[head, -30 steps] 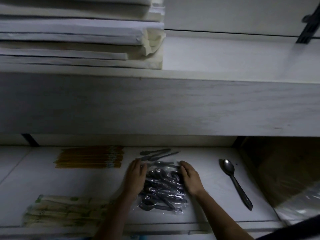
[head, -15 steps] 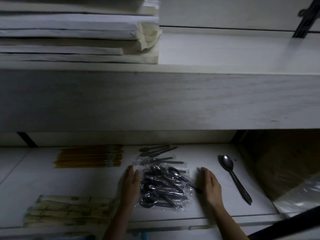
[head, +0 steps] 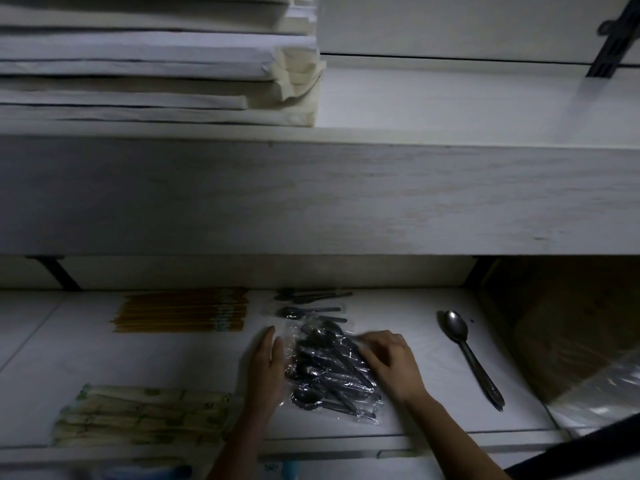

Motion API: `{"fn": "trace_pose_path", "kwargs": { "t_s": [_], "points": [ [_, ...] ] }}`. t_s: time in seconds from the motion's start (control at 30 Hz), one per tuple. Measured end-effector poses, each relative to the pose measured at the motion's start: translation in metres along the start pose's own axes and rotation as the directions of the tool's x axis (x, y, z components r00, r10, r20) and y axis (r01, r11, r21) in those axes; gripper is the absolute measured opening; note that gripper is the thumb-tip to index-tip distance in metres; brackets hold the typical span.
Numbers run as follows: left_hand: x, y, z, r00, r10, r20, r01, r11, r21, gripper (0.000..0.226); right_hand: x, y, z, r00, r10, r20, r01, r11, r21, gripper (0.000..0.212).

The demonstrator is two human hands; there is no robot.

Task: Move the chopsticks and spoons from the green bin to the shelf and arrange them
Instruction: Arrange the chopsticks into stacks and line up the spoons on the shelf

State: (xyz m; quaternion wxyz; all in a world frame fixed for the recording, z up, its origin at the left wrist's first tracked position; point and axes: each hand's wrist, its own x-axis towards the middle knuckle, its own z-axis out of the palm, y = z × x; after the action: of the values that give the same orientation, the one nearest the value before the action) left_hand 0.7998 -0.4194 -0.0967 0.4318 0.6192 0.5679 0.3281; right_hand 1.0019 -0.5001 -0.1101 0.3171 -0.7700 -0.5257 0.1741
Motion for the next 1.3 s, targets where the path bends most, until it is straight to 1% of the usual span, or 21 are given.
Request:
{"fn": "trace_pose_path", "kwargs": {
  "t_s": [0.07,0.13,0.23,0.43,0.6,0.67,0.73,0.77,0.83,0.9,1.0,1.07,1.13,1.17,1.23,1.27,1.3],
  "points": [
    [-0.002,-0.006,0.0,1.0,-0.003,-0.015,0.004,0.999,0.046,0.04,-0.002,0.001,-0.002,0.998,-0.043,0.043,0.049,0.989,-0.14,0.027],
    [-0.004,-0.013,0.002,1.0,-0.012,0.003,0.012,0.996,0.088,0.044,0.0,-0.002,-0.002,0.996,-0.06,0.072,0.074,0.973,-0.218,0.026],
    [-0.007,-0.017,0.007,1.0,-0.013,0.019,0.01,0.99,0.137,0.049,0.006,-0.007,-0.002,0.993,-0.09,0.076,0.109,0.947,-0.302,0.024],
    [-0.008,-0.015,0.011,1.0,0.001,0.023,-0.004,0.991,0.131,0.048,0.011,-0.007,0.0,0.992,-0.128,0.021,0.13,0.964,-0.232,0.022],
    [-0.011,-0.018,0.015,0.999,0.023,0.022,-0.025,0.996,0.086,0.05,0.016,-0.011,-0.007,0.991,-0.111,-0.072,0.109,0.994,-0.031,0.019],
    [-0.011,-0.019,0.018,1.0,0.022,0.004,-0.023,0.999,0.044,0.049,0.017,-0.016,-0.012,0.989,-0.142,-0.036,0.143,0.989,0.031,0.015],
    [-0.011,-0.018,0.021,1.0,0.005,-0.012,-0.005,1.0,-0.01,0.047,0.017,-0.021,-0.013,0.978,-0.199,0.065,0.196,0.979,0.055,0.013],
    [-0.01,-0.018,0.023,1.0,-0.002,-0.019,0.001,0.999,-0.039,0.046,0.017,-0.023,-0.012,0.966,-0.224,0.126,0.221,0.975,0.04,0.014],
    [-0.009,-0.016,0.027,0.999,-0.01,-0.032,0.007,0.994,-0.106,0.044,0.017,-0.024,-0.009,0.944,-0.254,0.212,0.27,0.962,-0.048,0.02],
    [-0.008,-0.014,0.026,0.997,-0.012,-0.08,0.001,0.99,-0.14,0.038,0.017,-0.023,-0.006,0.938,-0.249,0.243,0.28,0.954,-0.104,0.024],
    [-0.001,-0.019,0.021,0.973,0.003,-0.23,-0.038,0.988,-0.148,0.029,0.018,-0.021,-0.006,0.946,-0.231,0.229,0.255,0.963,-0.083,0.026],
    [0.007,-0.019,0.015,0.95,0.013,-0.312,-0.055,0.99,-0.126,0.026,0.02,-0.018,-0.007,0.961,-0.192,0.199,0.205,0.978,-0.047,0.026],
    [0.017,-0.012,0.01,0.95,0.024,-0.312,-0.062,0.992,-0.112,0.026,0.023,-0.015,-0.009,0.983,-0.128,0.129,0.129,0.992,0.004,0.026],
    [0.023,-0.007,0.008,0.958,0.034,-0.285,-0.063,0.994,-0.093,0.026,0.025,-0.014,-0.01,0.992,-0.094,0.085,0.092,0.995,0.03,0.026],
    [0.039,0.003,0.007,0.971,0.097,-0.218,-0.096,0.995,0.016,0.028,0.025,-0.015,-0.015,0.998,-0.058,0.034,0.056,0.997,0.06,0.027],
    [0.048,0.007,0.007,0.979,0.13,-0.154,-0.114,0.988,0.105,0.036,0.023,-0.017,-0.018,0.996,-0.076,0.053,0.074,0.996,0.047,0.031],
    [0.06,0.008,0.009,0.984,0.156,-0.084,-0.136,0.968,0.211,0.049,0.019,-0.02,-0.021,0.988,-0.12,0.101,0.119,0.993,0.014,0.041]
  ]
}}
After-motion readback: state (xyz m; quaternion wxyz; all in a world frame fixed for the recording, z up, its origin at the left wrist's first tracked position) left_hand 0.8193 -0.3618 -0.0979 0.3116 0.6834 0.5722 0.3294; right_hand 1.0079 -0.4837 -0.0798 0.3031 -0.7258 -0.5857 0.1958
